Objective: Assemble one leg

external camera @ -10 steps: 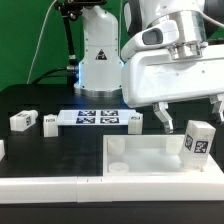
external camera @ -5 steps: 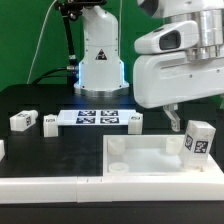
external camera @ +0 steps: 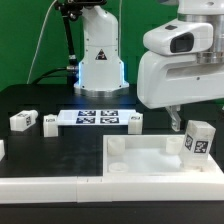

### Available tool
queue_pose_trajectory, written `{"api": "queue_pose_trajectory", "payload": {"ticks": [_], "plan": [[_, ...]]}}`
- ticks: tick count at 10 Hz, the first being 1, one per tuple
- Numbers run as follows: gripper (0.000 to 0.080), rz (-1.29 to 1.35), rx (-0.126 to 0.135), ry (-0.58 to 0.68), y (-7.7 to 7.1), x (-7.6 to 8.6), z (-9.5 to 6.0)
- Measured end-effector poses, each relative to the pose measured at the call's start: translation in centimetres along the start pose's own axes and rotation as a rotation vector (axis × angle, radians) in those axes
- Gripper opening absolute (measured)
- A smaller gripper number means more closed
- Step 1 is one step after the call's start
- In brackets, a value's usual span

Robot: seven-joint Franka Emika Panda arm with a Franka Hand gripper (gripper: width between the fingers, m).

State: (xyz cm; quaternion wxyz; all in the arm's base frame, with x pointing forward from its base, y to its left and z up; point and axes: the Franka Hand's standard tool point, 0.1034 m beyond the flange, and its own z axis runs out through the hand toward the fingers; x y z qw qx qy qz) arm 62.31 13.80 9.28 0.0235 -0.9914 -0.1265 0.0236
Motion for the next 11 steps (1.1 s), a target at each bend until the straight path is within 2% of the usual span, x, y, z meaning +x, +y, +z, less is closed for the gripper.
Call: {"api": "queue_pose_trajectory", "payload": {"ticks": [2,4,5,6,9,10,11], "plan": [[0.0649,0.076,-0.011,0.019,-0.4,0.4,0.6],[0.0649,0.076,-0.043,0.028,0.0,0.4,2.9],[0.0649,0.043,-0.052,0.027,0.4,0.4,3.5],[0.0649,0.014,-0.061,0.027,1.6,0.3,3.6],[0.0649,0.004,-0.063,0.028,2.1,0.5,3.3],[0.0536,-0.012,-0.064,0.028,2.4,0.5,3.3],[0.0536,-0.016,-0.063,0.028,2.6,0.5,3.3]]}}
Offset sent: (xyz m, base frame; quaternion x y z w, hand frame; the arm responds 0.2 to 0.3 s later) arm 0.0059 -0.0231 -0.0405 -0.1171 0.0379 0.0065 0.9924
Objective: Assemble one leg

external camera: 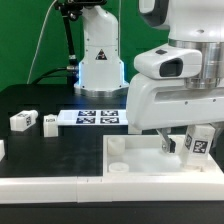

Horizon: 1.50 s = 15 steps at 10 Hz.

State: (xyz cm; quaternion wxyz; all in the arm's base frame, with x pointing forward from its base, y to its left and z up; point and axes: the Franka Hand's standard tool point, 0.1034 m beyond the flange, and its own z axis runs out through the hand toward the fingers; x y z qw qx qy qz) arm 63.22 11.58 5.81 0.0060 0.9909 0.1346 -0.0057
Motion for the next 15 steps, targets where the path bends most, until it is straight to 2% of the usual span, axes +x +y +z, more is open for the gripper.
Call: {"api": "queue_pose_trajectory", "payload": {"ticks": [1,2,3,7,8,9,11,13,15], "plan": [[0.0336,-0.001,0.0,0.0,-0.08,0.01,0.01],[0.0336,-0.002,0.0,0.001,-0.11,0.02,0.0],[0.0265,-0.001,0.0,0.001,-0.11,0.02,0.0],[0.0265,0.073,0.004,0.001,-0.19,0.03,0.0],[0.0265,0.151,0.013,0.0,-0.35,0.04,0.0],[0.0268,0.253,0.023,0.0,-0.58,0.04,0.04],[0.0268,0.549,0.026,0.034,-0.85,-0.02,0.15],[0.0268,0.783,0.051,0.046,-0.78,0.27,0.19],[0.0268,1.048,0.044,0.047,-0.93,0.38,0.17]]}}
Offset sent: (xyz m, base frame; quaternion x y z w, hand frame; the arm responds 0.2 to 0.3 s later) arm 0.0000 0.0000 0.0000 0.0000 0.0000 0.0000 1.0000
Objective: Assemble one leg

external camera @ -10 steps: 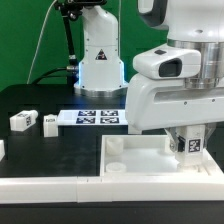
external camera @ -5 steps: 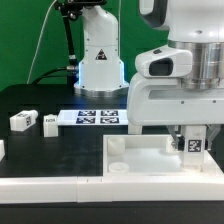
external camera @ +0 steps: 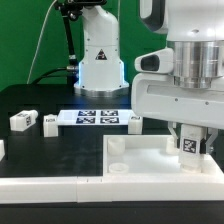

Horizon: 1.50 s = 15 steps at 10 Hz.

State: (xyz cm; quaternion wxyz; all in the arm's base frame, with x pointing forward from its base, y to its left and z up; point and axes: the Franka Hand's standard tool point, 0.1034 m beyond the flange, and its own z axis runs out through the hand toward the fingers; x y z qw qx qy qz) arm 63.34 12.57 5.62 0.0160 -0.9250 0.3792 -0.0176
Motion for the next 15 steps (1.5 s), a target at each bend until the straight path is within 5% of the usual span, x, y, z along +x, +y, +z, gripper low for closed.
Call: {"api": "queue_pose_trajectory", "payload": {"ticks": [6,7,8,9,10,11,15], "plan": [[0.0268,0.328,0.01,-0.018,-0.1,0.1,-0.1],[0.0268,0.278,0.011,-0.017,-0.1,0.1,-0.1],[0.044,0.229,0.018,-0.014,-0.2,0.1,-0.1],[0.044,0.115,0.016,-0.013,-0.2,0.0,-0.1],[0.0598,-0.011,0.016,-0.015,-0.3,-0.1,-0.2],[0.0641,-0.144,0.018,-0.016,-0.4,-0.2,-0.2],[0.0648,-0.643,0.014,0.012,-0.4,-0.3,-1.3]]}}
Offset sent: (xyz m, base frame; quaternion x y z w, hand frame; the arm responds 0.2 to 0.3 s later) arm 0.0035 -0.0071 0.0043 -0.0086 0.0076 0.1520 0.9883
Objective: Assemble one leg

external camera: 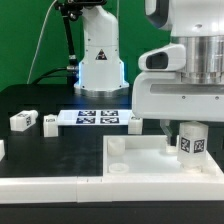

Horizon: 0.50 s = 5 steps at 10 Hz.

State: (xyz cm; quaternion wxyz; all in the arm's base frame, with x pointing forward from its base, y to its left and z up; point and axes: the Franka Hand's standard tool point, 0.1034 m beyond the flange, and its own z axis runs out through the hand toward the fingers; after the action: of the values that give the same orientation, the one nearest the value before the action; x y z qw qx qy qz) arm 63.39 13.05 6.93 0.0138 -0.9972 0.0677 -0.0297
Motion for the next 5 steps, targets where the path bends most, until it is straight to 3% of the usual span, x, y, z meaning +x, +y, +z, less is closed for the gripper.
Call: {"api": "queue_pose_trajectory", "payload": {"ticks": [3,5], "plan": [[0.0648,-0.284,-0.001,0.008,0.38,-0.03,-0.05],[0.0648,-0.313,0.001,0.006,0.45,-0.24,0.22]]}}
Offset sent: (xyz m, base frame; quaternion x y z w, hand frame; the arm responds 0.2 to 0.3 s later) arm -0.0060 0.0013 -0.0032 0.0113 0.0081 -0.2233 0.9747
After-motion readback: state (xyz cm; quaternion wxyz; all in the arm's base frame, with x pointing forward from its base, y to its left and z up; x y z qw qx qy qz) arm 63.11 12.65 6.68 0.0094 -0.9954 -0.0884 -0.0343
